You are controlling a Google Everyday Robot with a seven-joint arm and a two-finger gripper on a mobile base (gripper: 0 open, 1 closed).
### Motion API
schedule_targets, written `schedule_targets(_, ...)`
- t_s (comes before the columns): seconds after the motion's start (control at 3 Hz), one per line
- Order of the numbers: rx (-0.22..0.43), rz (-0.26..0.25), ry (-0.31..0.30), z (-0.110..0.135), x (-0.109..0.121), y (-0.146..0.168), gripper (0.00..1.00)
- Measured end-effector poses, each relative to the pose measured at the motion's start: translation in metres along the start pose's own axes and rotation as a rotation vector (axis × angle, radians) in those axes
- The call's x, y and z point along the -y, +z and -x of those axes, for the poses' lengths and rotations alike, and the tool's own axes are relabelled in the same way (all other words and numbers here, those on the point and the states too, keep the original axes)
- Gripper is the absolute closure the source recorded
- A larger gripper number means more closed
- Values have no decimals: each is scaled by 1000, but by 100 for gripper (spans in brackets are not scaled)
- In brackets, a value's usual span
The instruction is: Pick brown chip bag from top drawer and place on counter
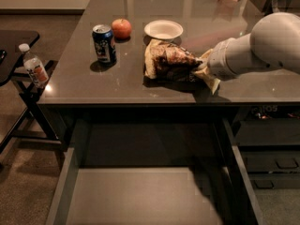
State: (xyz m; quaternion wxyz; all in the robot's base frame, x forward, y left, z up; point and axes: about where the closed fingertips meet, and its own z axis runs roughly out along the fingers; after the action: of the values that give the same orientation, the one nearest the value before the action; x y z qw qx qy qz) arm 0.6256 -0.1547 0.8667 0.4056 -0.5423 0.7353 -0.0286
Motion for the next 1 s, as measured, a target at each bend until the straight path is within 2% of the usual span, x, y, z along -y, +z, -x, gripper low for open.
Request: schedule_targets(1.0, 0, 0, 0, 0, 0, 0, 11)
